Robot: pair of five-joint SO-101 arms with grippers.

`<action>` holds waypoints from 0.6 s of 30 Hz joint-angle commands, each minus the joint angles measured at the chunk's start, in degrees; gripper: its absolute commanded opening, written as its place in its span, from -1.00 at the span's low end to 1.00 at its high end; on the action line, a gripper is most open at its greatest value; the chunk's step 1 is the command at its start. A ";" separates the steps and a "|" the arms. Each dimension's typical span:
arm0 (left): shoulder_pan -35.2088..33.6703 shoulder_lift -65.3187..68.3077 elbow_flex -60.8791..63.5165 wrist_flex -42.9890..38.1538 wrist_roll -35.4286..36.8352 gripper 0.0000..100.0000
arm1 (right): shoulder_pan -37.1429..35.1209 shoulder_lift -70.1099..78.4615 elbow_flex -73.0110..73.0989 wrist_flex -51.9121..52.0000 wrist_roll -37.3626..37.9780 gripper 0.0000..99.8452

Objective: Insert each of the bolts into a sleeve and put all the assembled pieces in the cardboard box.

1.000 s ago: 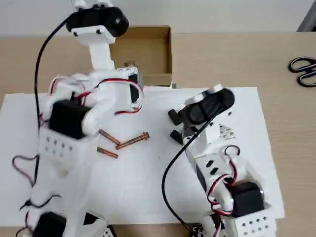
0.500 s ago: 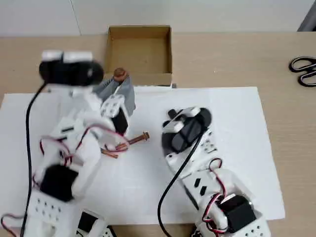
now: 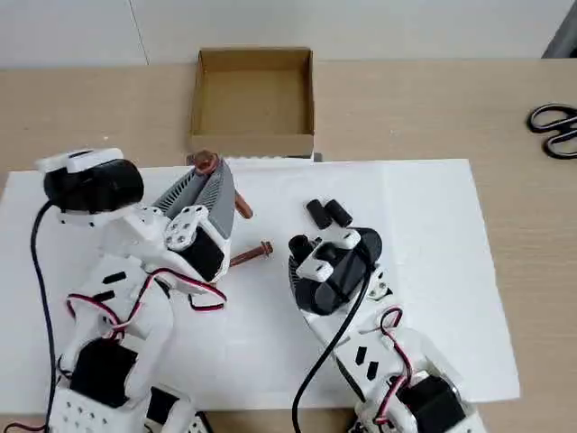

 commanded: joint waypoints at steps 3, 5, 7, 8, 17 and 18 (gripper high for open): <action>0.35 -0.53 0.66 -0.97 2.73 -0.99 | -0.31 -1.54 1.14 -6.37 0.70 -1.00; 0.97 -0.53 0.66 -0.88 4.57 -0.99 | -1.01 -1.54 2.20 -8.40 0.70 -1.00; 2.20 -0.44 0.66 -0.79 5.54 -0.99 | -2.07 -1.54 3.08 -8.84 0.70 -1.00; 2.90 -0.44 0.66 -0.79 5.80 -0.99 | -2.86 -1.54 3.43 -9.01 0.70 -1.00; 3.78 -0.44 1.71 -0.70 6.59 -0.99 | -4.97 -1.80 5.10 -9.10 0.70 -1.00; 3.78 -0.44 1.63 -0.70 6.59 -0.99 | -4.97 -1.63 5.10 -9.10 0.70 -1.00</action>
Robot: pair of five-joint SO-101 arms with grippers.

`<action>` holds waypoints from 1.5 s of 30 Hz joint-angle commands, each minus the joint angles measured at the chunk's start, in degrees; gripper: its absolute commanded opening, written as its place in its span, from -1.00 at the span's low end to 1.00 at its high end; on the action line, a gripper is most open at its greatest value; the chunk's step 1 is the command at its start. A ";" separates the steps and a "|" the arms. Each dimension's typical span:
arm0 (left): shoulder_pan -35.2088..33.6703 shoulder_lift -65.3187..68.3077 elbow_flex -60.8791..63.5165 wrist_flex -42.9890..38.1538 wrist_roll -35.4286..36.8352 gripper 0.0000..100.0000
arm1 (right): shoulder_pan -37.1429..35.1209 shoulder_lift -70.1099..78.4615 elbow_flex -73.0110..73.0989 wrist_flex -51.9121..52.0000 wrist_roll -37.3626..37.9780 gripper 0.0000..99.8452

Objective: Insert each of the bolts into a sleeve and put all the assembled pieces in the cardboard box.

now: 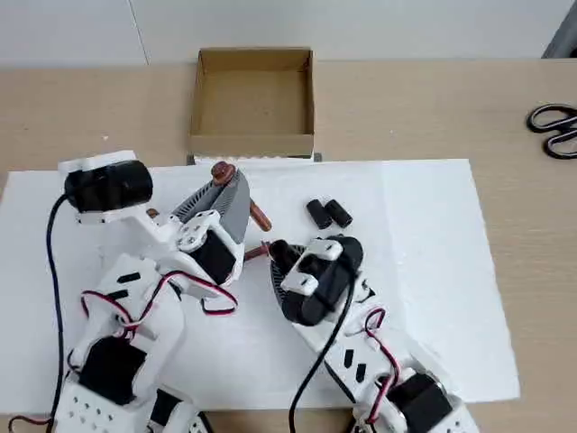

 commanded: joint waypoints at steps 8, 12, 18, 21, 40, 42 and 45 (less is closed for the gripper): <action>3.69 -0.79 -2.33 5.71 0.44 -0.99 | 1.63 -0.57 0.26 -1.63 0.53 -1.00; 4.40 -0.53 -3.47 6.59 0.35 -0.99 | 1.63 -0.57 0.26 -1.63 0.53 -1.00; 4.48 -0.53 -3.21 6.33 0.35 -0.99 | 1.45 -0.66 0.18 -1.63 0.53 -1.00; 4.48 -0.53 -3.21 6.24 0.26 -0.99 | 1.36 -0.75 0.00 -1.45 0.53 -1.00; 4.40 -0.44 0.40 0.62 -0.79 -0.99 | 1.36 -0.84 -0.18 -1.19 0.44 -1.00; 4.40 -0.44 0.40 1.49 -1.41 -0.99 | 1.36 -0.84 -0.26 -1.36 0.53 -1.00; 4.66 -0.44 0.31 4.04 -1.76 -0.99 | 1.36 -0.84 -0.44 -1.63 0.53 -1.00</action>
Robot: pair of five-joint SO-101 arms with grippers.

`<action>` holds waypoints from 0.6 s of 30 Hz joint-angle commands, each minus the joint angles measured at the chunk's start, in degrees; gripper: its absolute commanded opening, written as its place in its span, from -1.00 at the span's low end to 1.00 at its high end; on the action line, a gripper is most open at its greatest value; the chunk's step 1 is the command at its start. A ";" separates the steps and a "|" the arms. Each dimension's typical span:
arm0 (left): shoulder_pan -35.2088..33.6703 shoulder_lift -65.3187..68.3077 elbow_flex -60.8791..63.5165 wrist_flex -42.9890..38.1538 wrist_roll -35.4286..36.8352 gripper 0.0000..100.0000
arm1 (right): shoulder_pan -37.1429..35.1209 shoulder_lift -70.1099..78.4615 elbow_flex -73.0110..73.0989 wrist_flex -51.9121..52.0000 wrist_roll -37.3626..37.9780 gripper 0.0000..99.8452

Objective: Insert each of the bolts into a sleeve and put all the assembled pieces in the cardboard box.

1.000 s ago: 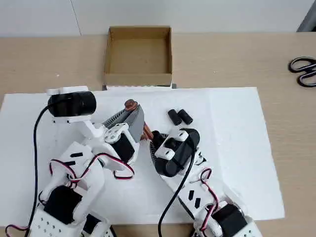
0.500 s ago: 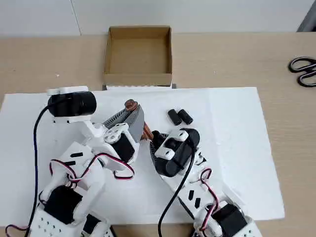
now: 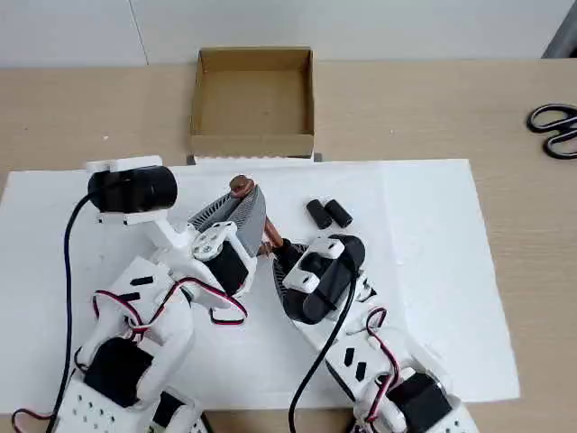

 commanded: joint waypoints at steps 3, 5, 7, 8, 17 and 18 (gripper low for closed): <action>2.02 -0.53 -0.40 3.60 -0.53 -0.99 | 0.31 -0.57 -2.46 -1.45 0.53 -1.00; 2.99 -0.53 -0.31 3.78 -0.44 -0.99 | 0.31 -0.57 -2.99 -1.19 0.53 -1.00; 3.25 -0.53 0.48 2.99 -0.44 -0.99 | 0.31 -0.57 -3.08 -1.10 0.53 -1.00; 3.25 -0.53 1.10 2.29 -0.44 -0.99 | 0.31 -0.57 -3.34 -1.01 0.53 -1.00; 1.41 -0.53 3.74 -3.78 -0.53 -0.99 | -2.95 -0.92 -3.34 0.66 0.44 -1.00; 1.14 -0.44 3.74 -4.57 -0.79 -0.99 | -3.03 -0.92 -3.34 0.75 0.44 -1.00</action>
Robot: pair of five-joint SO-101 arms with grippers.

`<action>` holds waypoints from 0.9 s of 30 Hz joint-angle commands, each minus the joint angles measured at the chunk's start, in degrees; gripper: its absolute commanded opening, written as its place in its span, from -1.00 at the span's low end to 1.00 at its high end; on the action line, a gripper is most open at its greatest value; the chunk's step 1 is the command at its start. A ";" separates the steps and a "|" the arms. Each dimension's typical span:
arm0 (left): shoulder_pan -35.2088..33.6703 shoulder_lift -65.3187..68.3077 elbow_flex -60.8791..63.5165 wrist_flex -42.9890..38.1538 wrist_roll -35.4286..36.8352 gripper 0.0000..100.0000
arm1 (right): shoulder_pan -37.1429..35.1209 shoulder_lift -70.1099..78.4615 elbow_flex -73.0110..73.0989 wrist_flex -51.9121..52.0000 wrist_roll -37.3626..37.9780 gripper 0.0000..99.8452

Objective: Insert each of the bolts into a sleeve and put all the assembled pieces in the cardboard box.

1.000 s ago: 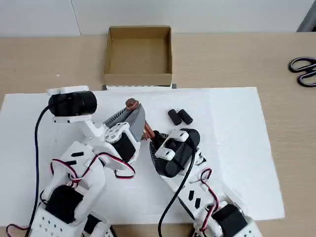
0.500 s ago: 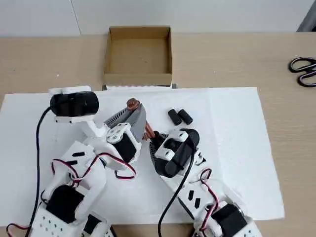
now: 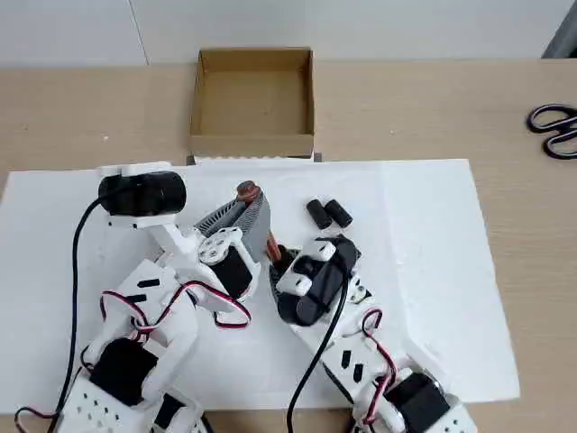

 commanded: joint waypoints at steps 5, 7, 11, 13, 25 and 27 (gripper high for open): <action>0.09 0.00 0.04 -1.85 -2.29 -0.99 | -0.84 -1.10 -3.69 -0.66 0.18 -1.00; 0.18 0.00 0.04 -1.32 -2.29 -0.99 | -0.84 -1.10 -4.22 -0.40 0.18 -1.00; -0.18 0.00 -0.40 -1.49 -2.46 -0.99 | -0.75 -1.10 -4.31 -0.31 0.18 -1.00; -0.18 -0.09 -0.40 -1.41 -2.46 -0.99 | -0.75 -1.10 -4.22 -0.31 0.18 -1.00; -0.26 0.00 -0.22 -4.84 -2.46 -0.99 | -1.01 -1.10 -4.22 -0.22 0.00 -1.00; -0.26 0.00 -0.22 -4.84 -2.46 -0.99 | -1.01 -1.10 -4.22 -0.22 0.00 -1.00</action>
